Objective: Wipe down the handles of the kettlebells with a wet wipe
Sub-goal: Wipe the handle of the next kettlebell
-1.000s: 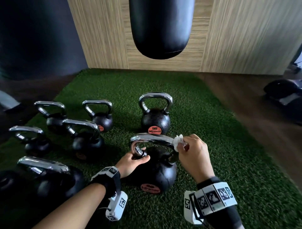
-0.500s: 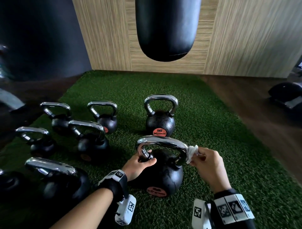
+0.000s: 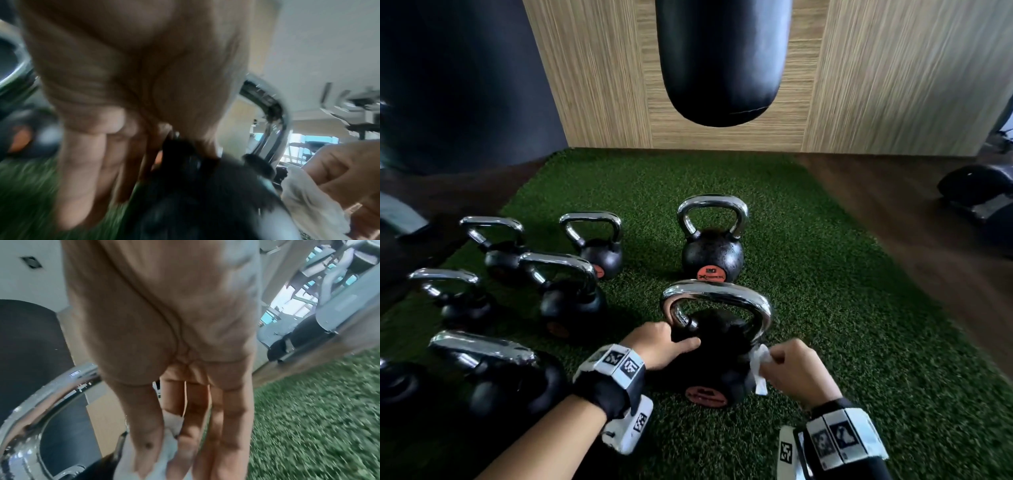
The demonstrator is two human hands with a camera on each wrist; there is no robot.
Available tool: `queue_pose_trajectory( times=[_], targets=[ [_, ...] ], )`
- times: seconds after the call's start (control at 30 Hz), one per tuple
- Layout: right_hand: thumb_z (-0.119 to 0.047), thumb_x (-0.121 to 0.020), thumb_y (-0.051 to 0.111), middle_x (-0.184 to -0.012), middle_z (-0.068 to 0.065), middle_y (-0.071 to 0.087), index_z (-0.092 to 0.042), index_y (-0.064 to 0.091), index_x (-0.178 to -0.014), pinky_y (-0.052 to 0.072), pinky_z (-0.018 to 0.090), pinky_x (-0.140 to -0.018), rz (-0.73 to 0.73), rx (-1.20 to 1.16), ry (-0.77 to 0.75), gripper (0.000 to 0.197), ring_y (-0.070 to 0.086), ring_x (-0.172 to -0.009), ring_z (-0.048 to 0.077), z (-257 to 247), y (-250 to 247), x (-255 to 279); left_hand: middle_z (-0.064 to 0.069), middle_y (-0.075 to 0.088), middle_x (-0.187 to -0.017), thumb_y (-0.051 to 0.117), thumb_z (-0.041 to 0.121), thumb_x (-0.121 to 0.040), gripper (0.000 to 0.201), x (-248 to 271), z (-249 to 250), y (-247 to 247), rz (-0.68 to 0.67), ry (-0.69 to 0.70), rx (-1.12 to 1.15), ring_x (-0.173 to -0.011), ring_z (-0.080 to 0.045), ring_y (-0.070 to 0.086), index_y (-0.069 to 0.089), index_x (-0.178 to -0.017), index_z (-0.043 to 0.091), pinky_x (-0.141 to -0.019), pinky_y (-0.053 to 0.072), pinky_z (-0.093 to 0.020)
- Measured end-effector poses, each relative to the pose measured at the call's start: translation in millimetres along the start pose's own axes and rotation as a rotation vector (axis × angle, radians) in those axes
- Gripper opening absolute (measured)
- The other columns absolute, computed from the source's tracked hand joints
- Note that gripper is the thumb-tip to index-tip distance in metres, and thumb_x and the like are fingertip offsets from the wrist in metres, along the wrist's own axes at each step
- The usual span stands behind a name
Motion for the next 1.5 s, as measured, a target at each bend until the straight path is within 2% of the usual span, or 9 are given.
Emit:
queue_pose_trajectory(
  times=[0.1,0.23,0.4,0.6,0.7,0.87,1.0,1.23,1.5],
  targets=[
    [-0.029,-0.082,0.078,-0.055,-0.008,0.06,-0.011,0.062,-0.065,0.039,0.027,-0.051,-0.154,0.024,-0.136,0.03,0.048,-0.047,0.003,-25,-18,11,0.006,0.079,-0.088,0.071,0.059,-0.086,0.036,18,4,-31,-0.004,0.099,-0.007,-0.073,-0.007,0.067,0.078,-0.091,0.023,-0.059,0.047,-0.019],
    [-0.024,-0.075,0.086,-0.081,-0.008,0.076,-0.031,0.068,-0.094,0.048,0.021,-0.062,-0.249,-0.162,-0.288,0.027,0.066,-0.066,0.002,-63,-41,24,0.011,0.08,-0.093,0.071,0.056,-0.087,0.026,46,29,-66,0.049,0.327,0.475,-0.09,-0.009,0.075,0.08,-0.1,0.036,-0.089,0.061,-0.037],
    [-0.021,-0.07,0.088,-0.071,-0.009,0.072,-0.027,0.067,-0.083,0.047,0.019,-0.061,-0.04,-0.326,-0.475,0.026,0.06,-0.061,0.0,-92,-52,36,0.012,0.075,-0.12,0.067,0.053,-0.087,0.038,70,63,-77,-0.114,0.491,0.792,-0.119,-0.006,0.067,0.077,-0.117,0.032,-0.102,0.055,-0.032],
    [-0.042,-0.059,0.084,-0.063,-0.011,0.062,-0.026,0.059,-0.07,0.04,0.018,-0.048,0.318,-0.261,-0.522,0.032,0.054,-0.054,0.007,-101,-53,44,0.003,0.078,-0.111,0.077,0.044,-0.08,0.04,67,60,-78,-0.072,0.509,0.813,-0.112,-0.015,0.072,0.079,-0.114,0.023,-0.105,0.053,-0.039],
    [-0.044,-0.058,0.088,-0.075,-0.012,0.057,-0.027,0.054,-0.074,0.042,0.019,-0.056,0.462,-0.195,-0.536,0.041,0.055,-0.064,0.007,-102,-50,43,0.001,0.079,-0.109,0.08,0.04,-0.079,0.036,64,54,-78,-0.054,0.532,0.851,-0.109,-0.018,0.073,0.08,-0.111,0.023,-0.101,0.057,-0.037],
    [-0.035,-0.065,0.089,-0.112,-0.009,0.052,-0.033,0.052,-0.122,0.055,0.029,-0.076,0.501,-0.178,-0.408,0.068,0.059,-0.089,0.01,-62,-46,19,0.02,0.076,-0.11,0.076,0.033,-0.088,0.023,52,36,-94,0.453,0.562,0.792,-0.108,0.003,0.07,0.078,-0.111,0.033,-0.094,0.051,-0.012],
    [-0.026,-0.068,0.092,-0.122,0.0,0.064,-0.031,0.042,-0.139,0.057,0.046,-0.091,0.226,-0.517,-0.136,0.086,0.066,-0.106,0.019,-23,-6,-8,0.01,0.075,-0.118,0.076,0.018,-0.09,0.029,43,51,-89,0.692,0.608,0.736,-0.109,0.0,0.07,0.075,-0.119,0.015,-0.098,0.055,-0.023],
    [-0.038,-0.072,0.087,-0.089,-0.011,0.075,-0.027,0.073,-0.1,0.059,0.035,-0.08,0.353,-0.472,-0.009,0.033,0.072,-0.087,0.008,0,45,-23,0.019,0.068,-0.127,0.07,0.023,-0.096,0.027,33,54,-76,0.735,0.675,0.316,-0.118,0.01,0.061,0.074,-0.122,0.021,-0.121,0.032,-0.025],
    [-0.041,-0.072,0.087,-0.09,-0.011,0.075,-0.025,0.073,-0.101,0.053,0.025,-0.073,0.357,-0.434,0.001,0.036,0.07,-0.087,0.007,1,45,-23,0.02,0.065,-0.127,0.066,0.022,-0.098,0.031,30,22,-76,0.744,0.659,0.238,-0.11,0.014,0.062,0.071,-0.128,0.022,-0.116,0.039,-0.027]
  ],
)
Point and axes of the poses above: each hand's wrist, its own x-axis away from the middle knuckle, its own y-axis out of the palm, z = x × y, the point moved 4 cm from there along -x, towards the middle knuckle
